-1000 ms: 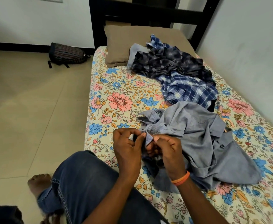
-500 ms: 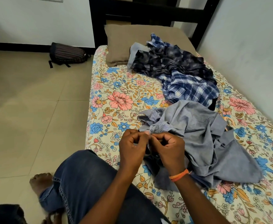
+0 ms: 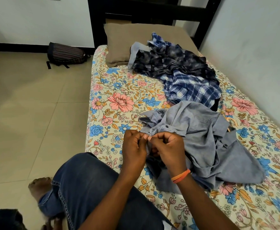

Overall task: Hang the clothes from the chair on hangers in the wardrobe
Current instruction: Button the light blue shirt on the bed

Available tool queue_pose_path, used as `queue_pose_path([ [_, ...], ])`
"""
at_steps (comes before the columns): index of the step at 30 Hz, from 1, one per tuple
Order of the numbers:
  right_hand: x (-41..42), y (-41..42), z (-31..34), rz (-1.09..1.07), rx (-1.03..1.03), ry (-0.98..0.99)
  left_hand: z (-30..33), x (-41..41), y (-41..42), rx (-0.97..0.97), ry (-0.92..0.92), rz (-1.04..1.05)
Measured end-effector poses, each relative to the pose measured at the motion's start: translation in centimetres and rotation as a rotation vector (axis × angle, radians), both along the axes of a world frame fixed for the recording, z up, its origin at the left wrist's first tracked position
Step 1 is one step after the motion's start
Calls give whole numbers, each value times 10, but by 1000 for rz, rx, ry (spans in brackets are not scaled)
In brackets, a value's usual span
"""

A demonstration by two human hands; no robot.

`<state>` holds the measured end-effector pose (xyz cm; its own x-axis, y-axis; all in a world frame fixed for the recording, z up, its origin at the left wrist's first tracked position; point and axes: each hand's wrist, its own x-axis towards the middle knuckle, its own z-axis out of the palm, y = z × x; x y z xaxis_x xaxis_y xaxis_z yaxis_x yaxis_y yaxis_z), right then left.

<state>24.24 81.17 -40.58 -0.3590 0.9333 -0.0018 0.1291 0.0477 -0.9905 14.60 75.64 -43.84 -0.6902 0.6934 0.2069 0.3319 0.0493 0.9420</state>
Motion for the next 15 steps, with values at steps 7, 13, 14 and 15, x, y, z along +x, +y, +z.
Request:
queue_pose_path([
  [7, -3, -8, -12, -40, 417, -290, -8, 7, -2, -136, 113, 104],
  [13, -7, -3, -12, -11, 249, -226, -4, 9, -4, -95, 50, -6],
  [14, -7, -1, -10, 0, 203, -222, -4, 9, -4, -84, 48, -22],
  [15, -6, 1, -7, 19, 183, -237, -4, 9, -4, -76, 76, -32],
])
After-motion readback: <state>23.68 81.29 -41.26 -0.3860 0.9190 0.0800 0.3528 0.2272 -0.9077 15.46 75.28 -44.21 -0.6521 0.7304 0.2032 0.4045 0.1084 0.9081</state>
